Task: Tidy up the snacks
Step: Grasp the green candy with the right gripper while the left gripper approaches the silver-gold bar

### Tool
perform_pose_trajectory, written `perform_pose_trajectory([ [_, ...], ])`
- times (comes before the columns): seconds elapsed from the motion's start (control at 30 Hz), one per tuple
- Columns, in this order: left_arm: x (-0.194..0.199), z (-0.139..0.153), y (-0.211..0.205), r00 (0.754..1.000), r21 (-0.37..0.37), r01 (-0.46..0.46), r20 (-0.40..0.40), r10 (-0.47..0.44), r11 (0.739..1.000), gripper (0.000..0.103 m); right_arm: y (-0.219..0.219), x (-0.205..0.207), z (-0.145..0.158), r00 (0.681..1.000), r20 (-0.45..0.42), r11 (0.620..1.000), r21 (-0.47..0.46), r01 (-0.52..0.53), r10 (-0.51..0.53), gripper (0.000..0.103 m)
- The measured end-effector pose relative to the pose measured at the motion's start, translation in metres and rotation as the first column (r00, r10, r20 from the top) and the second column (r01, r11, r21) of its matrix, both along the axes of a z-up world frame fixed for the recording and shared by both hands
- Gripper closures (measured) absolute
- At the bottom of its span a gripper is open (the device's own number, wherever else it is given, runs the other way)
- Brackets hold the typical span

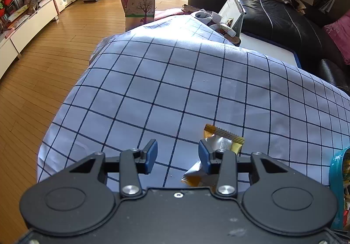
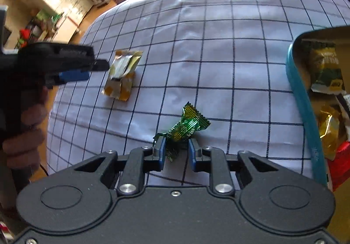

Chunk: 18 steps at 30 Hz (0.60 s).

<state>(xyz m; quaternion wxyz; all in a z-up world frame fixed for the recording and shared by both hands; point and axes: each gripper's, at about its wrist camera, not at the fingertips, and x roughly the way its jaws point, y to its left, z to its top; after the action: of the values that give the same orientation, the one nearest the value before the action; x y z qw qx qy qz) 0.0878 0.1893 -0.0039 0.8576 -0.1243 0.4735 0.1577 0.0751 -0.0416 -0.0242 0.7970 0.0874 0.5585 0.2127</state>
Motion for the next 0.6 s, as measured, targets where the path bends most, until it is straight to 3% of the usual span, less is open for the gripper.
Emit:
perform_pose_trajectory([
  [0.1,-0.001,0.0,0.001,1.0,0.007,0.006,0.003,-0.006,1.0,0.061,-0.003,0.005,-0.001,0.998,-0.023,0.997,0.026,0.067,-0.067,0.07],
  [0.3,-0.003,0.0,0.001,1.0,0.025,0.024,0.017,-0.024,0.999,0.061,0.011,0.003,0.004,0.987,0.035,0.987,-0.033,0.159,-0.158,0.069],
  [0.47,-0.004,-0.001,0.001,0.999,0.022,0.042,0.02,-0.043,0.999,0.061,0.014,0.006,0.005,0.968,0.077,0.967,-0.064,0.246,-0.241,0.069],
  [0.6,-0.004,-0.003,0.0,0.998,0.041,0.056,0.015,-0.056,0.998,0.061,0.011,0.01,0.005,0.947,0.082,0.948,-0.037,0.315,-0.312,0.068],
])
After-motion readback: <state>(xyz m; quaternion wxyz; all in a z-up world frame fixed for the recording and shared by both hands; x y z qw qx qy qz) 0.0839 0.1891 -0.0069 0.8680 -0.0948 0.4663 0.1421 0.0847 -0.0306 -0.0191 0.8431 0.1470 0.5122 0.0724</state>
